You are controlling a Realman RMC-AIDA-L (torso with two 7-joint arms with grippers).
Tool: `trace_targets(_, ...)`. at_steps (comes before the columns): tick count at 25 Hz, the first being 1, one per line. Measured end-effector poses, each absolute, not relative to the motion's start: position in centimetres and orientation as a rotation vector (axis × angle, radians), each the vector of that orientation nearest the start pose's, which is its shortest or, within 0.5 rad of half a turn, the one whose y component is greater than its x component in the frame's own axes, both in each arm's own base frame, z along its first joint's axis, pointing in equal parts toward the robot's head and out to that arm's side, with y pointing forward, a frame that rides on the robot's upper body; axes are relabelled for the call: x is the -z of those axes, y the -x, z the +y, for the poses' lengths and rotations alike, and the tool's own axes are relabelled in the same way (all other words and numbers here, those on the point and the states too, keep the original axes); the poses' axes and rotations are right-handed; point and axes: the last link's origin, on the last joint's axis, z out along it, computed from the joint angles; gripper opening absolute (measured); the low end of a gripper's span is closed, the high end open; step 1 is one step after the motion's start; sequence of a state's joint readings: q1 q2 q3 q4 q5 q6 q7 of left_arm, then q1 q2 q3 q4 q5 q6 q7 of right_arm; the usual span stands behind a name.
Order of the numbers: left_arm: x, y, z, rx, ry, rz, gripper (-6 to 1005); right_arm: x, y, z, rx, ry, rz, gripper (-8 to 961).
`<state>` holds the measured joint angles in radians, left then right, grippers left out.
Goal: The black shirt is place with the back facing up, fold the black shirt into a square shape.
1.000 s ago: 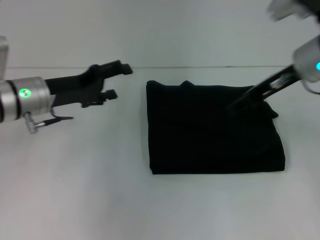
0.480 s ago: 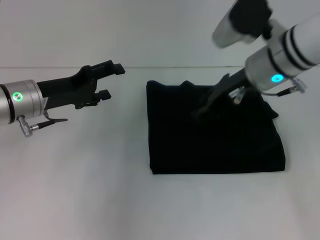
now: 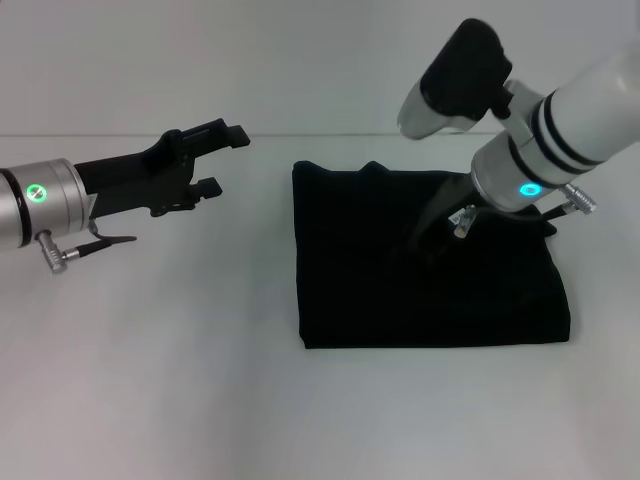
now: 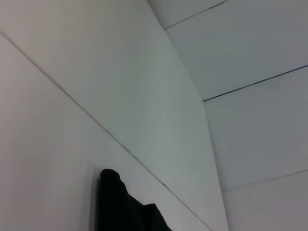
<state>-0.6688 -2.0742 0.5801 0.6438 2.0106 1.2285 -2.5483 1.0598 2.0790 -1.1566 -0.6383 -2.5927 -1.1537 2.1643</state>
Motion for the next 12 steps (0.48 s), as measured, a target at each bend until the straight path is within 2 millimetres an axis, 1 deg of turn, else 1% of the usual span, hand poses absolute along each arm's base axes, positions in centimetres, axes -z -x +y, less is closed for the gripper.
trace_targets(4, -1.95, 24.82, 40.46, -1.169, -2.172, 2.313, 947, 5.30, -14.50, 44.41, 0.440, 2.656, 0.558, 425)
trace_targets(9, -1.73, 24.97, 40.50, -1.177, -2.174, 2.320, 947, 5.27, -14.21, 44.41, 0.425, 2.661, 0.567, 227)
trace_targets(12, -1.69, 25.04, 40.52, -1.178, -2.174, 2.325, 947, 5.30, -14.12, 44.16, 0.413, 2.681, 0.570, 176)
